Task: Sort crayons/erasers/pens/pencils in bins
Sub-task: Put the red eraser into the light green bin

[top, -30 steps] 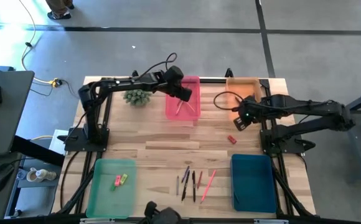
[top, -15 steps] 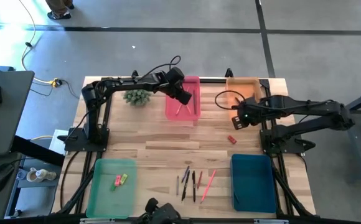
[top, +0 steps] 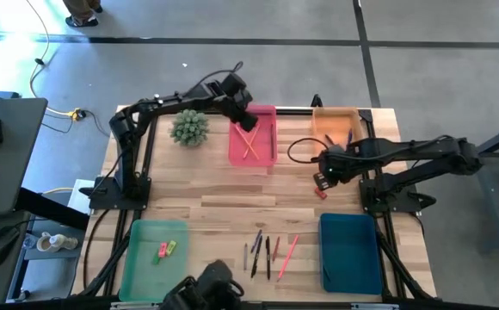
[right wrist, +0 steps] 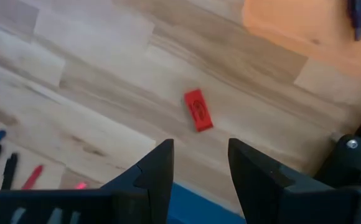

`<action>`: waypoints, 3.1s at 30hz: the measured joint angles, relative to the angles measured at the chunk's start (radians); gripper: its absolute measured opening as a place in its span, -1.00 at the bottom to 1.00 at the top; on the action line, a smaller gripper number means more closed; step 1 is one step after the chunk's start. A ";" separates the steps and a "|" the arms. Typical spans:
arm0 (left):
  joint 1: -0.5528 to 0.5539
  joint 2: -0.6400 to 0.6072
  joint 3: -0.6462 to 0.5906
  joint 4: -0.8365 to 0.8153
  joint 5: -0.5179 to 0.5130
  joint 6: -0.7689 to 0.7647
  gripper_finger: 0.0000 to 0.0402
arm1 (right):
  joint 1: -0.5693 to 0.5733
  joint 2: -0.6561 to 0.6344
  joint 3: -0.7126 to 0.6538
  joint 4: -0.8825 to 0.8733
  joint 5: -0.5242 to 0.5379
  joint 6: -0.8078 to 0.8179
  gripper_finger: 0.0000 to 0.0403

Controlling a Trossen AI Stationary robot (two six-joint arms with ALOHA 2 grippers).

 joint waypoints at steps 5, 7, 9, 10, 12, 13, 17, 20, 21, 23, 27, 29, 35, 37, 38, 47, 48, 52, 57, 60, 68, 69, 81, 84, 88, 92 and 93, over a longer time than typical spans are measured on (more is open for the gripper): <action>0.007 0.000 0.149 -0.133 0.039 0.094 -0.42 | -0.001 0.004 0.000 0.001 -0.009 -0.058 -0.28; 0.006 0.000 0.204 -0.208 0.041 0.133 -0.44 | -0.001 0.004 0.000 -0.005 -0.005 -0.086 -0.28; 0.004 -0.004 0.258 -0.288 0.040 0.178 -0.46 | -0.001 0.004 0.000 -0.021 0.007 -0.109 -0.28; 0.003 -0.011 0.278 -0.322 0.039 0.198 -0.47 | -0.001 0.004 0.000 -0.030 0.012 -0.119 -0.28; -0.002 -0.029 0.300 -0.368 0.037 0.226 -0.49 | -0.001 0.004 0.000 -0.043 0.031 -0.129 -0.28; -0.006 -0.043 0.300 -0.380 0.036 0.230 -0.50 | -0.001 0.004 0.000 -0.047 0.032 -0.134 -0.28; -0.027 -0.104 0.300 -0.462 0.002 0.244 -0.54 | -0.001 0.005 0.000 -0.052 0.033 -0.173 -0.28; -0.054 -0.153 0.288 -0.516 -0.101 0.260 -0.56 | -0.001 0.005 0.000 -0.055 0.033 -0.217 -0.28; -0.066 -0.172 0.271 -0.516 -0.139 0.255 -0.57 | -0.001 0.005 0.000 -0.055 0.033 -0.232 -0.28; -0.082 -0.213 0.224 -0.517 -0.182 0.224 -0.57 | -0.001 0.005 0.000 -0.055 0.032 -0.259 -0.28; -0.122 -0.294 0.090 -0.470 -0.198 0.155 -0.57 | -0.001 0.004 0.000 -0.049 0.031 -0.284 -0.28; -0.143 -0.332 0.015 -0.427 -0.198 0.111 -0.57 | -0.001 0.005 0.000 -0.041 0.031 -0.291 -0.28; -0.201 -0.423 -0.145 -0.298 -0.199 -0.004 -0.58 | -0.001 0.005 -0.001 -0.039 0.035 -0.312 -0.28; -0.220 -0.437 -0.157 -0.299 -0.199 -0.026 -0.58 | -0.002 0.005 -0.001 -0.039 0.043 -0.330 -0.28; -0.229 -0.441 -0.160 -0.301 -0.199 -0.034 -0.58 | -0.006 0.005 -0.001 -0.039 0.043 -0.347 -0.28; -0.310 -0.464 -0.162 -0.302 -0.221 -0.058 -0.58 | -0.073 -0.004 -0.167 0.162 -0.074 -0.378 -0.28; -0.316 -0.464 -0.162 -0.303 -0.229 -0.065 -0.58 | -0.070 -0.004 -0.178 0.190 -0.079 -0.370 -0.28; -0.333 -0.464 -0.162 -0.305 -0.260 -0.081 -0.58 | -0.061 -0.003 -0.218 0.258 -0.080 -0.312 -0.28; -0.345 -0.464 -0.162 -0.304 -0.263 -0.108 -0.58 | -0.057 -0.002 -0.262 0.296 -0.070 -0.255 -0.24; -0.349 -0.464 -0.162 -0.304 -0.263 -0.116 -0.58 | -0.057 -0.002 -0.290 0.355 -0.070 -0.240 -0.15; -0.349 -0.463 -0.162 -0.304 -0.262 -0.156 -0.58 | -0.055 -0.002 -0.312 0.415 -0.073 -0.240 0.03; -0.349 -0.463 -0.162 -0.304 -0.262 -0.156 -0.58 | -0.050 -0.002 -0.312 0.419 -0.078 -0.240 0.03; -0.349 -0.463 -0.162 -0.304 -0.264 -0.156 -0.58 | 0.090 0.118 -0.216 0.422 -0.037 -0.185 0.03; -0.349 -0.463 -0.162 -0.304 -0.278 -0.156 -0.58 | 0.091 0.193 -0.212 0.375 -0.035 -0.209 0.03; -0.349 -0.463 -0.162 -0.304 -0.281 -0.152 -0.58 | 0.091 0.277 -0.212 0.345 -0.035 -0.224 0.03; -0.349 -0.463 -0.162 -0.306 -0.279 -0.148 -0.58 | 0.091 0.326 -0.211 0.349 -0.035 -0.224 0.03; -0.349 -0.463 -0.162 -0.308 -0.279 -0.147 -0.58 | 0.090 0.335 -0.211 0.350 -0.035 -0.224 0.03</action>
